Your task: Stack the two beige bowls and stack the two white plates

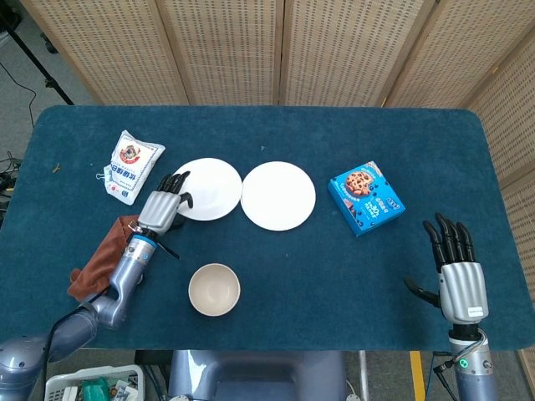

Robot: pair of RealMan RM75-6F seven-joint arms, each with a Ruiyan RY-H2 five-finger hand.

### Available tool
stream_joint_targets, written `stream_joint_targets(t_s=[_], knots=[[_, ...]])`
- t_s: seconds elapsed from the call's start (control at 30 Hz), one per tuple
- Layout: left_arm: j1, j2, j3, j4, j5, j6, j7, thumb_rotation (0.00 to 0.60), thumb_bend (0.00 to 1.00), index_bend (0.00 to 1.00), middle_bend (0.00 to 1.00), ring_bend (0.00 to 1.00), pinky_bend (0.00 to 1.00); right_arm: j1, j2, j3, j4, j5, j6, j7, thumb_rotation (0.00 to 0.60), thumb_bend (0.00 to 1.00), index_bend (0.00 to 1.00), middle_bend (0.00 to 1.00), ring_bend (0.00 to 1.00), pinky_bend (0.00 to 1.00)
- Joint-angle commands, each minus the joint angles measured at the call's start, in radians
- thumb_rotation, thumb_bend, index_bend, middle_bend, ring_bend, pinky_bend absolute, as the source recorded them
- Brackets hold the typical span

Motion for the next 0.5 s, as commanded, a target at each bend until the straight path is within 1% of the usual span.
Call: stream_joint_targets(t_s=[0.03, 0.17, 0.5], knots=[[0.000, -0.022, -0.010, 0.046, 0.026, 0.060, -0.083, 0.600, 0.53, 0.90, 0.00, 0.00, 0.00, -0.001, 0.000, 0.001, -0.001, -0.002, 0.000, 0.002, 0.600, 0.00, 0.00, 0.00, 0.00, 0.00], [-0.009, -0.024, -0.018, 0.068, 0.039, 0.093, -0.126, 0.600, 0.53, 0.93, 0.00, 0.00, 0.00, -0.002, 0.000, 0.002, -0.001, -0.004, -0.001, 0.002, 0.600, 0.00, 0.00, 0.00, 0.00, 0.00], [-0.034, -0.014, -0.045, 0.068, 0.048, 0.150, -0.152, 0.600, 0.53, 0.95, 0.00, 0.00, 0.00, -0.003, 0.001, 0.008, -0.002, -0.001, -0.003, 0.006, 0.600, 0.00, 0.00, 0.00, 0.00, 0.00]])
